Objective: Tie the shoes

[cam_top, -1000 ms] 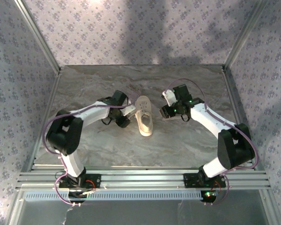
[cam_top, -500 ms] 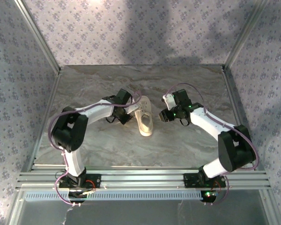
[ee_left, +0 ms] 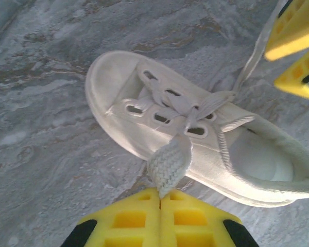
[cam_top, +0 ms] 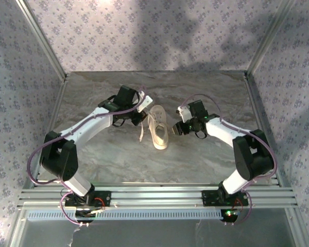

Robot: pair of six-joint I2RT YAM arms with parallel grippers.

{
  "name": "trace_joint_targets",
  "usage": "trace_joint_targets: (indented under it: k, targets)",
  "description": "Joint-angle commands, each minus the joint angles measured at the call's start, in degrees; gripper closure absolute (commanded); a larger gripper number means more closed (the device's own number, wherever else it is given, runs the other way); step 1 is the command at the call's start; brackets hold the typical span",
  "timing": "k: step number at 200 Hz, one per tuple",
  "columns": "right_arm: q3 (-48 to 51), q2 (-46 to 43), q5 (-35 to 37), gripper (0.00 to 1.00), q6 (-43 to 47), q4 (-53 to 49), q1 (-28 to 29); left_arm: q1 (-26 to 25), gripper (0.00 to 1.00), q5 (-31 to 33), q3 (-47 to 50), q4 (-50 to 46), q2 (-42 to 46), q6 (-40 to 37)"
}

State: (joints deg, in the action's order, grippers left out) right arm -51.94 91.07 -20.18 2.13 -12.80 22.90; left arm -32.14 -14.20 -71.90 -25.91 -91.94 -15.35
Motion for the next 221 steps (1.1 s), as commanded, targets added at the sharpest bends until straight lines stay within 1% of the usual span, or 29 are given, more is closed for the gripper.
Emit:
trace_joint_targets:
  k: [1, 21, 52, 76, 99, 132, 149, 172, 200, 221]
  targets:
    - [1.12, 1.03, -3.21, 0.62, -1.75, -0.29, 2.07, 0.24, 1.0, -4.54, 1.76, 2.44, 0.15, 1.87]
    - [2.07, 1.46, -5.16, 0.66, -2.97, 0.8, 4.51, 1.1, 1.0, -5.76, 2.9, 3.62, 1.33, 2.75]
    - [2.22, 2.65, -7.24, 0.68, -5.35, 4.13, 9.04, 3.43, 1.0, -8.48, 4.6, 5.26, 3.85, 4.18]
    - [2.24, 3.05, -7.89, 0.68, -7.09, 6.89, 11.05, 4.95, 1.0, -9.76, 6.17, 6.14, 5.18, 4.64]
    - [2.82, 0.0, -5.19, 0.67, -6.69, 6.96, 11.08, 5.8, 1.0, -10.86, 7.32, 6.27, 5.46, 4.63]
    - [2.61, -6.13, -1.64, 0.63, -4.06, 4.89, 8.48, 6.04, 1.0, -13.06, 8.5, 7.01, 5.29, 4.72]
    - [0.97, -7.03, -0.6, 0.57, -2.25, 4.97, 7.69, 6.13, 1.0, -14.24, 8.46, 7.19, 4.7, 4.71]
    - [-2.34, -4.62, -0.32, 0.52, 0.87, 7.63, 8.54, 6.29, 1.0, -15.22, 8.14, 7.21, 3.99, 4.81]
    - [-5.93, 1.08, -0.07, 0.51, 4.11, 13.72, 10.24, 6.8, 1.0, -16.65, 7.7, 7.2, 3.53, 5.21]
    - [-9.78, 5.71, -0.68, 0.51, 6.03, 16.2, 11.24, 7.35, 1.0, -17.85, 7.25, 6.78, 3.02, 5.41]
